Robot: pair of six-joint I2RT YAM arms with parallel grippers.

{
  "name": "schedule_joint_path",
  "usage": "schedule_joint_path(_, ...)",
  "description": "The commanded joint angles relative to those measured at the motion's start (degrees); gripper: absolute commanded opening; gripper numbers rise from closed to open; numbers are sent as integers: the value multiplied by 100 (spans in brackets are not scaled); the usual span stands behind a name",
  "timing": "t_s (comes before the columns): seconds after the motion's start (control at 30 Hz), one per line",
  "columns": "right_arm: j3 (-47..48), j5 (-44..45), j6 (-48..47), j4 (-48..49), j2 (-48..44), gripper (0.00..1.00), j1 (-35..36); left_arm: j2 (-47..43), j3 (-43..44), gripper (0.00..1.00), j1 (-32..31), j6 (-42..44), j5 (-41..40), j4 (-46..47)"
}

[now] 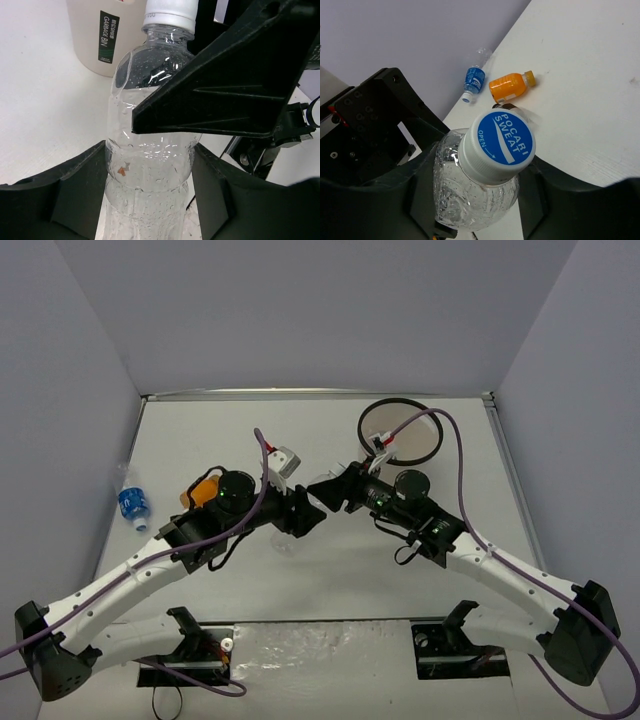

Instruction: Put the plastic bottles in the bin

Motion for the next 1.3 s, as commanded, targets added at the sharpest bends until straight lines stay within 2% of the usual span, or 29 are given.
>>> schedule_joint_path(0.0, 183, 604, -178, 540, -13, 23, -39, -387, 181, 90, -55, -148, -126, 100)
schedule_joint_path(0.07, 256, 752, -380, 310, -125, 20, -39, -457, 223, 97, -55, -176, -456, -51)
schedule_joint_path(0.1, 348, 978, -442, 102, -186, 19, -39, -506, 242, 97, -55, -219, -683, -180)
schedule_joint_path(0.27, 1205, 3157, -1184, -1151, -463, 18, -39, -713, 259, 97, -55, -732, -1833, -911)
schedule_joint_path(0.3, 1246, 3205, -1362, -1156, -470, 17, -41, -735, 277, 97, -54, -833, -2096, -1084)
schedule_joint_path(0.4, 2040, 3766, -1991, -1257, -522, 15, -66, -659, 588, 97, -45, -1442, -3587, -2185)
schedule_joint_path(0.53, 3022, 4292, -2800, -1489, -277, 16, -87, -411, 935, 97, -16, -2290, -4851, -3424)
schedule_joint_path(0.6, 3309, 4756, -3210, -1470, -118, 18, -109, -249, 943, 97, 82, -2598, -4932, -3573)
schedule_joint_path(0.73, 3598, 5836, -4258, -1178, 423, 18, -277, -86, 855, 97, 827, -2731, -4196, -3525)
schedule_joint_path(0.83, 3658, 5866, -4510, -981, 778, 18, -680, -92, 580, 97, 1794, -2749, -3454, -3272)
schedule_joint_path(0.97, 3583, 5944, -4727, -760, 1151, 18, -1272, -164, 273, 97, 2487, -2654, -2992, -2981)
schedule_joint_path(1.13, 3230, 6293, -5189, -400, 1555, 19, -1340, -48, 95, 97, 3015, -2728, -2808, -2937)
schedule_joint_path(1.27, 2900, 6390, -5044, -281, 1690, 23, -1344, 172, 21, 97, 3263, -2783, -2702, -2952)
